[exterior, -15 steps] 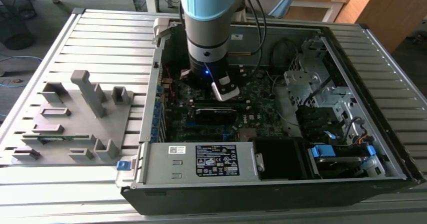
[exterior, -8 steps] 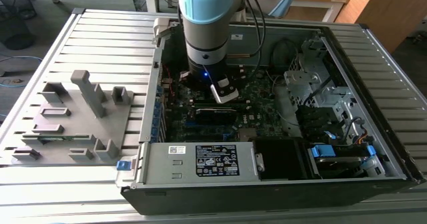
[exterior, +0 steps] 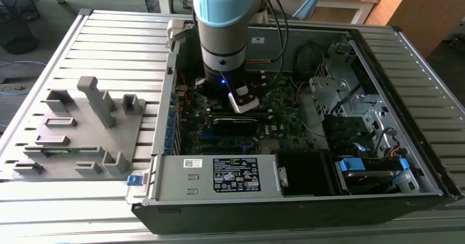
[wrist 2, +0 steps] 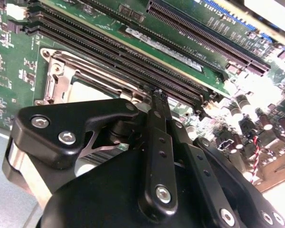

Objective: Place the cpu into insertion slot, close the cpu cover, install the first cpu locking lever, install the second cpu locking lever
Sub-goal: 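Install the second cpu locking lever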

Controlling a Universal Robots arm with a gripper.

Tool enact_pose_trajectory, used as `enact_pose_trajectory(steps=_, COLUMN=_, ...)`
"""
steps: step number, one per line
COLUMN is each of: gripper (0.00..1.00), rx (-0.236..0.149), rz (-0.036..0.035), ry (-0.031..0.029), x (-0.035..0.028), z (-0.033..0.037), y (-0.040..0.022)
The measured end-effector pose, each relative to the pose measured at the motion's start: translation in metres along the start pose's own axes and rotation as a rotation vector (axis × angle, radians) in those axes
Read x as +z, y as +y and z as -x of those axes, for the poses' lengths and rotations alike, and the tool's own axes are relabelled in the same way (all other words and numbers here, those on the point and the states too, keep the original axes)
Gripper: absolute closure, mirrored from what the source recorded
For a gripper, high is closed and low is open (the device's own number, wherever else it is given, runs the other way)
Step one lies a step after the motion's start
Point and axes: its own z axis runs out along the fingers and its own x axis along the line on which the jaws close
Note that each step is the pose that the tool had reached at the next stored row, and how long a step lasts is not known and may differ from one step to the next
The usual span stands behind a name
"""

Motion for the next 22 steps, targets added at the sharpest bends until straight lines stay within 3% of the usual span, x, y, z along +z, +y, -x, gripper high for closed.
enact_pose_trajectory(steps=13, gripper=0.89, rx=-0.002, rz=-0.0131, ry=-0.0031, x=0.0004, z=-0.0012, y=0.0002)
enact_pose_trajectory(steps=18, gripper=0.89, rx=-0.003, rz=-0.0268, ry=-0.0042, x=0.0012, z=-0.0012, y=0.0004)
enact_pose_trajectory(steps=22, gripper=0.89, rx=-0.003, rz=-0.0288, ry=-0.0045, x=0.0004, z=-0.0012, y=0.0007)
